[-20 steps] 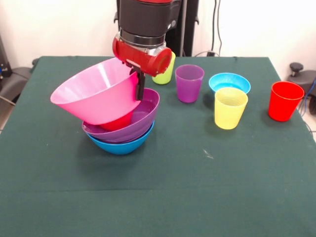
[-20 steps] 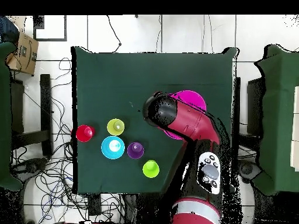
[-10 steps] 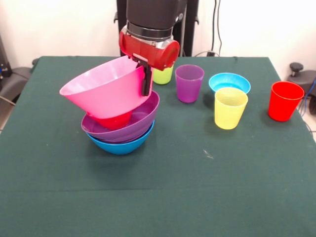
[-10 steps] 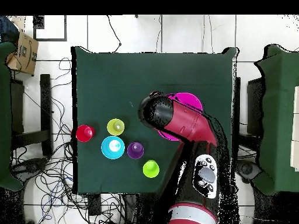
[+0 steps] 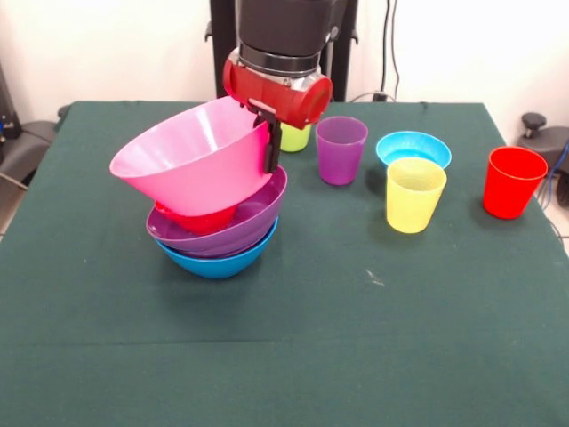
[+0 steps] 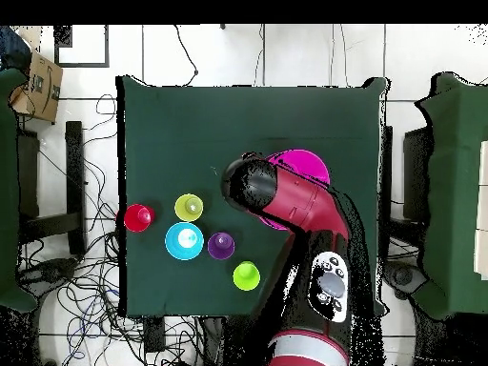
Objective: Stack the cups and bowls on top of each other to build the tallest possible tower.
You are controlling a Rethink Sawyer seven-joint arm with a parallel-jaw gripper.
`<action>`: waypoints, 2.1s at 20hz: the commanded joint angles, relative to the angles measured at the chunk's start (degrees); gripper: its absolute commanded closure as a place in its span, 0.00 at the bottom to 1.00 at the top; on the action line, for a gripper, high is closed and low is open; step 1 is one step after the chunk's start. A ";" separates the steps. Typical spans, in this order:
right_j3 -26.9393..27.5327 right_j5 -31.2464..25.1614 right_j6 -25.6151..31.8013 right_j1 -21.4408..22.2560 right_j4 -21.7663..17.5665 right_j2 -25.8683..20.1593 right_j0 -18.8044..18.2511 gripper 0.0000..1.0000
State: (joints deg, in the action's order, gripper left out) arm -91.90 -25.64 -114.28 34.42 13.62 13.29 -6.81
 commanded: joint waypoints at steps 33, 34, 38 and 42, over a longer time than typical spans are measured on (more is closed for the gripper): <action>-1.22 7.60 -11.99 -9.70 3.18 2.72 6.41 1.00; -1.34 7.95 -11.97 -9.89 3.29 2.57 6.31 1.00; -1.86 8.30 -12.06 -10.10 3.85 2.24 6.23 1.00; -2.44 9.55 -11.54 -10.01 3.82 1.24 5.51 1.00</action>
State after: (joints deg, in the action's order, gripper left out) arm -91.89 -20.39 -114.28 29.02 15.85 21.06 -1.81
